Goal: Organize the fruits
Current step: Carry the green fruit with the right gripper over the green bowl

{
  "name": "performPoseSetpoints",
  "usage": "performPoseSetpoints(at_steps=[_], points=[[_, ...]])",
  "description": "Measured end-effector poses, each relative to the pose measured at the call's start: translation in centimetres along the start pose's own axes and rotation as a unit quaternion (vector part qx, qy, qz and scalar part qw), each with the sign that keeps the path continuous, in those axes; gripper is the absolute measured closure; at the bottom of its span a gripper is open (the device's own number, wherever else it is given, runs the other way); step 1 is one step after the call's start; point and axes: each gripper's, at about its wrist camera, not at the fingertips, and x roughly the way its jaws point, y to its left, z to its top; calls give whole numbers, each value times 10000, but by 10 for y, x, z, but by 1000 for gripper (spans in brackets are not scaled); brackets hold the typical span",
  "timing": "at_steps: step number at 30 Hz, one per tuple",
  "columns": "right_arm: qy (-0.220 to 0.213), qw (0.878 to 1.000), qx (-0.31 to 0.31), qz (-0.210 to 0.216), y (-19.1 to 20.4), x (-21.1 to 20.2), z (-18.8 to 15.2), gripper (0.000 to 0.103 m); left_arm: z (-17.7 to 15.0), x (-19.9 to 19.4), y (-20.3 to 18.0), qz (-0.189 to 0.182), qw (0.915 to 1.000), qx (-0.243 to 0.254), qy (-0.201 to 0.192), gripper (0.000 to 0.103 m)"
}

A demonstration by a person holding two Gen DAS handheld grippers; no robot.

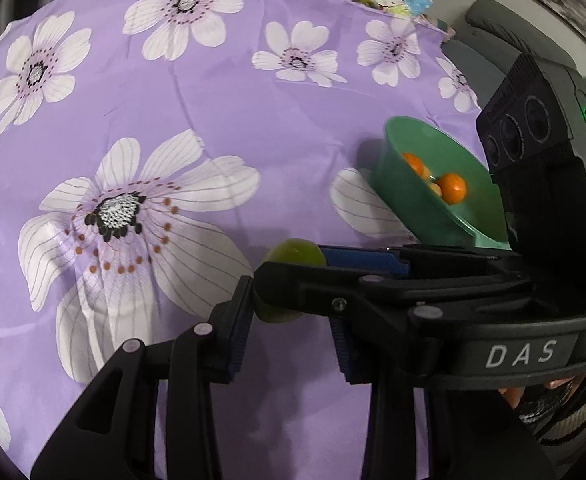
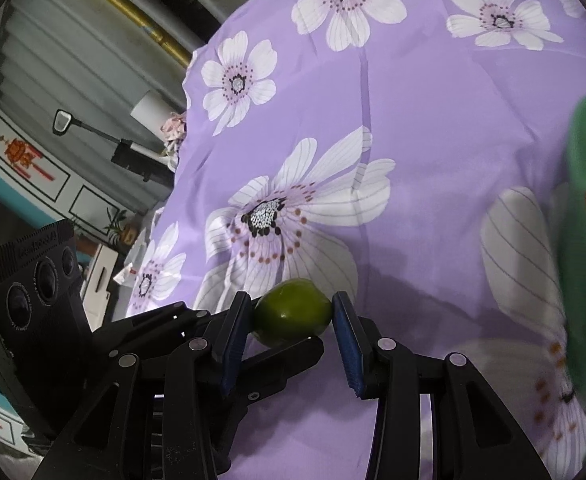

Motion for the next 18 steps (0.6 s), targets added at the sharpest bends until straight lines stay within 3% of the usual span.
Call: performPoseSetpoints(at_steps=[18], points=[[-310,9994,84,-114,-11,-53,-40,61,-21,-5,-56,-304,9991,276,63,69]])
